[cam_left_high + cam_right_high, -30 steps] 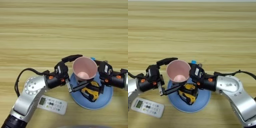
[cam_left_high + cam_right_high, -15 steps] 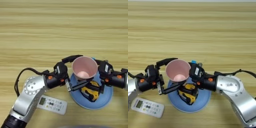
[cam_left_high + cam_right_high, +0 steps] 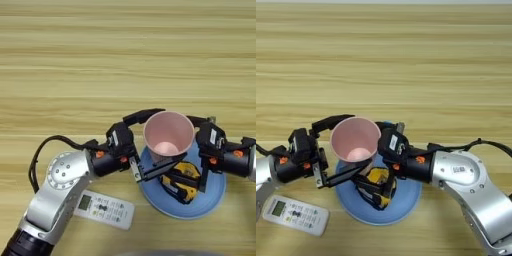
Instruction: Move the objects on the table
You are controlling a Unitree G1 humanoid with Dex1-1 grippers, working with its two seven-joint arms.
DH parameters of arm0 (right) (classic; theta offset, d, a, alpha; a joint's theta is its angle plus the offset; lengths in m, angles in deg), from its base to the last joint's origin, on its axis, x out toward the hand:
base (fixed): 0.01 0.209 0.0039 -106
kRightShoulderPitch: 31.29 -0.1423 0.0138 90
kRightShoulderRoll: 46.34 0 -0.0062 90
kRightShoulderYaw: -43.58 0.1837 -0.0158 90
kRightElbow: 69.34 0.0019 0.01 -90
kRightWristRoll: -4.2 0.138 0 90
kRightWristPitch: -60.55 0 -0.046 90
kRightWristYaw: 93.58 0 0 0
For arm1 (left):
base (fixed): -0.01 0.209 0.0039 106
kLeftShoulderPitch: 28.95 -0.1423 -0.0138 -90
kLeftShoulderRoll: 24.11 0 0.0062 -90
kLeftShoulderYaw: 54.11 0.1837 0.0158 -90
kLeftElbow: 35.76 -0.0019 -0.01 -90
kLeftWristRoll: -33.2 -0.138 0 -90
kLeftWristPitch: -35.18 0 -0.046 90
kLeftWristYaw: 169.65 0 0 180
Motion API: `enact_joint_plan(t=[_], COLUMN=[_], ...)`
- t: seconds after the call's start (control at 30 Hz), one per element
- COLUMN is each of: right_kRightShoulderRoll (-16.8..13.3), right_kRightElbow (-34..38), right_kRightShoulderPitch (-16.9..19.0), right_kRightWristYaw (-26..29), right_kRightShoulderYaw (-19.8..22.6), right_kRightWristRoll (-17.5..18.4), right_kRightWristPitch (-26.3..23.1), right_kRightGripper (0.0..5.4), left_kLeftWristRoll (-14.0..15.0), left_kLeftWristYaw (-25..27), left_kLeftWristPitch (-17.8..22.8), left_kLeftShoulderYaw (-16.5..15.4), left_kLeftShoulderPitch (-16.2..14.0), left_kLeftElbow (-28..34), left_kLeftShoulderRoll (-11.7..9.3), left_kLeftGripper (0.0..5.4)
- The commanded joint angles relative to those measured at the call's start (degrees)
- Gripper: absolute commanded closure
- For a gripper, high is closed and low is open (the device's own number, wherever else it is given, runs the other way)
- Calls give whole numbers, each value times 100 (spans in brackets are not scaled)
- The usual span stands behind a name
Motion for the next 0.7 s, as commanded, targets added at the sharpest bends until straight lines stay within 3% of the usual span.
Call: enact_joint_plan(t=[0.03,0.27,0.47,0.7], right_kRightShoulderRoll=[101,-1,-101,-241], right_kRightElbow=[377,321,55,-424], right_kRightShoulderPitch=[-43,199,533,959], right_kRightWristYaw=[61,77,178,660], right_kRightShoulderYaw=[150,504,1142,2000], right_kRightWristRoll=[475,720,994,1377], right_kRightWristPitch=[74,121,257,580], right_kRightGripper=[0,0,0,0], left_kLeftWristRoll=[-229,-241,-228,-198], left_kLeftWristYaw=[-32,-41,-54,-29], left_kLeftWristPitch=[145,123,100,65], left_kLeftShoulderYaw=[41,43,28,-19], left_kLeftShoulderPitch=[-42,-35,-3,48], left_kLeftElbow=[-150,-182,-245,-361], left_kLeftShoulderRoll=[-94,-87,-93,-93], left_kLeftGripper=[68,72,75,75])
